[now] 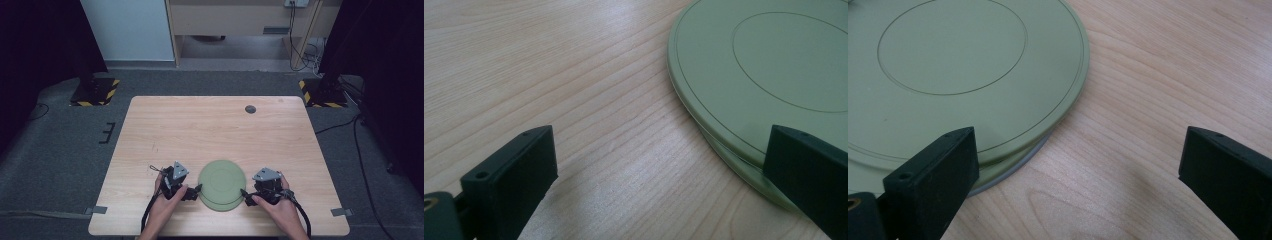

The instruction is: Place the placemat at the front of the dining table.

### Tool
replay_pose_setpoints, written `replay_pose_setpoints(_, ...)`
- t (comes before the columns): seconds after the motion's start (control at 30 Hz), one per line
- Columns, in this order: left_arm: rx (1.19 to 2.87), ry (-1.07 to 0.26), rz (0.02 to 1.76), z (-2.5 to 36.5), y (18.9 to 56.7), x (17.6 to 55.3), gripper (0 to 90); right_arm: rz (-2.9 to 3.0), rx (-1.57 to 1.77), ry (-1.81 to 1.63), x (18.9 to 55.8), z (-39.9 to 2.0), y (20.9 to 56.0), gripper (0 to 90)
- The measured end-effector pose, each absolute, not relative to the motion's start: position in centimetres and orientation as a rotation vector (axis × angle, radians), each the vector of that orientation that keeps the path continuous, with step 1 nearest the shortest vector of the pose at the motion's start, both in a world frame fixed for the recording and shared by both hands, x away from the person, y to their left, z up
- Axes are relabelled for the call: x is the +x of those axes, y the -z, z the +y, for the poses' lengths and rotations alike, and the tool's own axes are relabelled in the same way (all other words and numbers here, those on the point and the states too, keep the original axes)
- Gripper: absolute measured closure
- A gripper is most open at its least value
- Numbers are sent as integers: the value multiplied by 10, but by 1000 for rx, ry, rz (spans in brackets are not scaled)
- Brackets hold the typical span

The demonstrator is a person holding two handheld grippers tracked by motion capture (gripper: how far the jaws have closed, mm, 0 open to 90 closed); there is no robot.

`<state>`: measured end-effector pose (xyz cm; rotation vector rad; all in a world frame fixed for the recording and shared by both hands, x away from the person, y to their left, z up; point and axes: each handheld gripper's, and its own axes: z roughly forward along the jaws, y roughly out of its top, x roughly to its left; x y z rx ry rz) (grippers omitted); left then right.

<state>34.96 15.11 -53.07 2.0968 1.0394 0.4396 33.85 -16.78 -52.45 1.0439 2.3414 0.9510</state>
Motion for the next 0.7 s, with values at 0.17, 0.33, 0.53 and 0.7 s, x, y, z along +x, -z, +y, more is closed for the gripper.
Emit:
replay_pose_setpoints(0.17,2093,-442,1047,151,531,351,0,2326,1054,-944,340,-167,525,22)
replay_pose_setpoints(0.33,2090,-448,1054,150,531,354,0,2310,1078,-946,343,-167,525,16)
replay_pose_setpoints(0.53,2082,-458,1063,149,531,357,0,2293,1091,-942,345,-167,526,17)
replay_pose_setpoints(0.7,2079,-460,1067,149,532,359,0,2281,1101,-943,347,-167,526,17)
